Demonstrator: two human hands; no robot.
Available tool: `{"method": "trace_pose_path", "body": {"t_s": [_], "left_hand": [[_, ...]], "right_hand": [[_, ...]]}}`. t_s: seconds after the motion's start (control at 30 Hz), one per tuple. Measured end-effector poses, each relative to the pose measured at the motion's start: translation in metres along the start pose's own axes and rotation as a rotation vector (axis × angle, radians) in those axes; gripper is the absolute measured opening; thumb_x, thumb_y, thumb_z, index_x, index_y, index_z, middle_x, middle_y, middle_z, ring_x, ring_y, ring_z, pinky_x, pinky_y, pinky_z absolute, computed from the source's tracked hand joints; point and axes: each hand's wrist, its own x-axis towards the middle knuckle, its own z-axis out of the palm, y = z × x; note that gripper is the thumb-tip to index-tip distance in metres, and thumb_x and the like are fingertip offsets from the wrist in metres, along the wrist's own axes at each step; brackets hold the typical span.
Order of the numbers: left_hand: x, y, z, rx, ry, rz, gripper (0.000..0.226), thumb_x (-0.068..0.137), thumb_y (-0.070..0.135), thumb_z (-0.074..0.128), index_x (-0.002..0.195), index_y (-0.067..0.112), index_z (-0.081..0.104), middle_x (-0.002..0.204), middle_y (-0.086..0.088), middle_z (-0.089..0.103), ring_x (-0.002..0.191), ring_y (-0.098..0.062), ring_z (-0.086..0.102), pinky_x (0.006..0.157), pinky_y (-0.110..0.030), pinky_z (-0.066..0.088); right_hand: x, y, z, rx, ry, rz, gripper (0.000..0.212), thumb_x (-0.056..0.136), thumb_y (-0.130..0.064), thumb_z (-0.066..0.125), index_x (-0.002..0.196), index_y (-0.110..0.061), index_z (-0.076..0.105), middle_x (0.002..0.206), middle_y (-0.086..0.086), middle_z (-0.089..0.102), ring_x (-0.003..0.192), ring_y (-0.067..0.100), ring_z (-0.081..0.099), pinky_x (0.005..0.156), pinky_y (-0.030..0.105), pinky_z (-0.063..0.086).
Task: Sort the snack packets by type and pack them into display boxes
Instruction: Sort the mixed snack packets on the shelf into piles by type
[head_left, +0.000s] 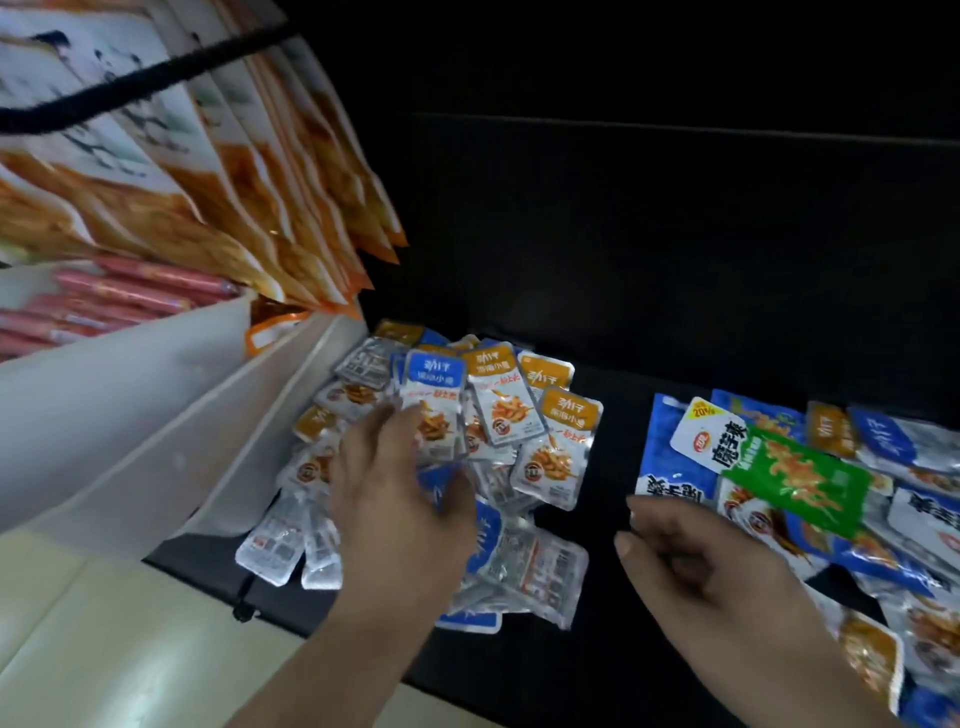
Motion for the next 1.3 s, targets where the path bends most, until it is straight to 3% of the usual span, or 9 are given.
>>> {"method": "trace_pose_path", "body": {"t_s": [0.27,0.37,0.47,0.63,0.7,0.83,1.03,1.17,1.3], "left_hand": [[-0.065,0.045,0.055,-0.142,-0.593,0.318,0.046,0.092,0.044,0.057,0.135,0.032,0.061,0.143,0.017,0.048,0.13,-0.005,0.046,0.109,-0.024,0.042],[-0.061,0.066,0.071,0.01,-0.625,0.491,0.049,0.095,0.04,0.062,0.142,0.029,0.056,0.155,0.011,0.038,0.141,-0.012,0.038,0.115,-0.031,0.04],[-0.048,0.096,0.1,0.225,-0.702,0.581,0.085,0.093,0.055,0.064,0.162,0.04,0.017,0.173,-0.002,0.003,0.16,-0.027,-0.001,0.129,-0.048,0.017],[-0.052,0.113,0.141,0.383,-0.87,0.655,0.108,0.081,0.082,0.059,0.158,0.053,-0.012,0.163,-0.006,-0.04,0.147,-0.034,-0.043,0.126,-0.054,-0.015],[-0.067,0.102,0.153,0.375,-0.788,0.69,0.092,0.088,0.081,0.049,0.16,0.051,0.0,0.167,-0.009,-0.033,0.149,-0.036,-0.04,0.127,-0.057,-0.008],[-0.086,0.08,0.156,0.263,-0.525,0.748,0.056,0.098,0.062,0.043,0.149,0.04,0.048,0.167,-0.014,0.031,0.156,-0.043,0.02,0.119,-0.056,0.029],[-0.105,0.075,0.141,0.196,-0.436,0.789,0.042,0.095,0.034,0.058,0.136,0.029,0.063,0.143,-0.001,0.058,0.134,-0.032,0.052,0.101,-0.051,0.055],[-0.097,0.077,0.125,0.0,-0.421,0.732,0.053,0.087,0.031,0.067,0.139,0.026,0.056,0.135,0.007,0.055,0.12,-0.021,0.055,0.092,-0.042,0.057],[-0.054,0.102,0.129,0.127,-0.631,0.633,0.083,0.087,0.058,0.065,0.159,0.034,0.032,0.168,0.003,0.028,0.156,-0.025,0.02,0.123,-0.047,0.031]], "right_hand": [[0.002,0.024,-0.046,-0.253,0.053,-0.079,0.025,0.086,-0.045,0.071,0.111,-0.043,0.07,0.11,-0.031,0.063,0.102,-0.016,0.058,0.077,0.004,0.043],[-0.003,0.049,-0.073,-0.484,0.175,-0.093,0.034,0.085,-0.045,0.07,0.117,-0.033,0.073,0.126,-0.013,0.061,0.116,0.015,0.062,0.089,0.036,0.055],[-0.002,0.075,-0.099,-0.659,0.198,0.003,0.054,0.085,-0.046,0.073,0.137,-0.036,0.062,0.153,0.004,0.044,0.145,0.034,0.04,0.105,0.058,0.048],[-0.006,0.099,-0.119,-0.521,0.088,0.046,0.062,0.086,-0.047,0.076,0.144,-0.038,0.056,0.152,-0.006,0.046,0.147,0.02,0.039,0.111,0.037,0.041],[-0.009,0.11,-0.12,-0.615,0.074,0.01,0.063,0.085,-0.056,0.071,0.142,-0.035,0.059,0.151,-0.007,0.05,0.144,0.021,0.045,0.109,0.038,0.044],[-0.008,0.114,-0.121,-0.679,0.131,-0.061,0.076,0.077,-0.078,0.053,0.14,-0.037,0.062,0.139,-0.012,0.058,0.126,0.022,0.06,0.093,0.036,0.054],[0.0,0.107,-0.128,-0.787,0.018,0.012,0.098,0.068,-0.095,0.031,0.155,-0.049,0.034,0.13,-0.022,0.045,0.124,0.022,0.048,0.083,0.039,0.056],[0.002,0.102,-0.128,-0.829,-0.014,0.047,0.091,0.063,-0.098,0.029,0.138,-0.054,0.053,0.133,-0.021,0.038,0.127,0.017,0.039,0.076,0.039,0.058],[0.004,0.105,-0.124,-0.9,-0.039,0.058,0.088,0.06,-0.096,0.027,0.134,-0.055,0.052,0.138,-0.017,0.034,0.128,0.02,0.036,0.077,0.041,0.058]]}}
